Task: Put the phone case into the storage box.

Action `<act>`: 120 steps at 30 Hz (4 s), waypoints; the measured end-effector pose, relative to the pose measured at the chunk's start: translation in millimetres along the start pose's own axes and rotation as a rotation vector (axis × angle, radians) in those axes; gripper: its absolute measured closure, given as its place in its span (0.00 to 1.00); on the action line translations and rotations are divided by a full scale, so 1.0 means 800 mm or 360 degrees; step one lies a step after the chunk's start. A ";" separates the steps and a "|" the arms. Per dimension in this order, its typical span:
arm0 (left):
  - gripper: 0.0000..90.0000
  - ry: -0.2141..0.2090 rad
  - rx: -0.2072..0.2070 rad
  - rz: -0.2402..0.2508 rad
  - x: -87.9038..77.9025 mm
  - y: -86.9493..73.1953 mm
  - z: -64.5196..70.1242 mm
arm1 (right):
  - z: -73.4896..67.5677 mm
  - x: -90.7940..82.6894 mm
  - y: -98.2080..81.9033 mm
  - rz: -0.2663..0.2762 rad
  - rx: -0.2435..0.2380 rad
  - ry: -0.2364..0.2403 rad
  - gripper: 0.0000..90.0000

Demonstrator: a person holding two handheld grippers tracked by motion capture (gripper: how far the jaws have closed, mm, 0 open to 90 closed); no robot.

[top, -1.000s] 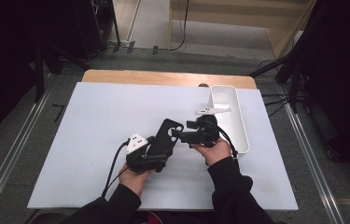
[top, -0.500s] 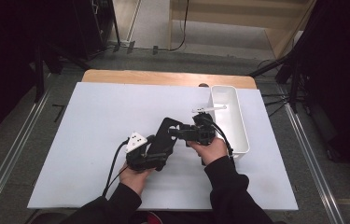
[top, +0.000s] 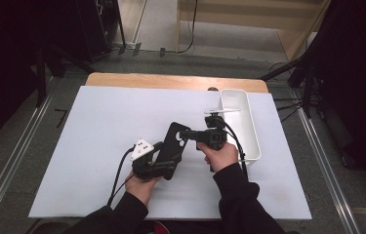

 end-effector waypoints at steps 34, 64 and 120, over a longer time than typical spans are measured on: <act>0.04 -0.0152 -0.0239 -0.0180 0.006 0.004 -0.008 | -0.015 -0.023 0.008 0.0023 0.0000 0.0030 0.83; 0.07 -0.0163 -0.0121 -0.0425 -0.005 0.028 -0.037 | -0.018 -0.056 0.012 0.0100 -0.0242 -0.0139 0.83; 0.44 -0.0559 0.0326 -0.0671 -0.055 0.083 -0.002 | -0.046 -0.065 -0.017 -0.0096 -0.0826 0.0218 0.83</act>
Point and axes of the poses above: each handheld gripper's, and its own axes: x roughly forward along the jaws, y roughly out of its top, z roughly to its right, the point moved 7 cm from there along x, roughly forward along the jaws, and after that the axes turned 4 degrees about -x, right-handed, at the moved point
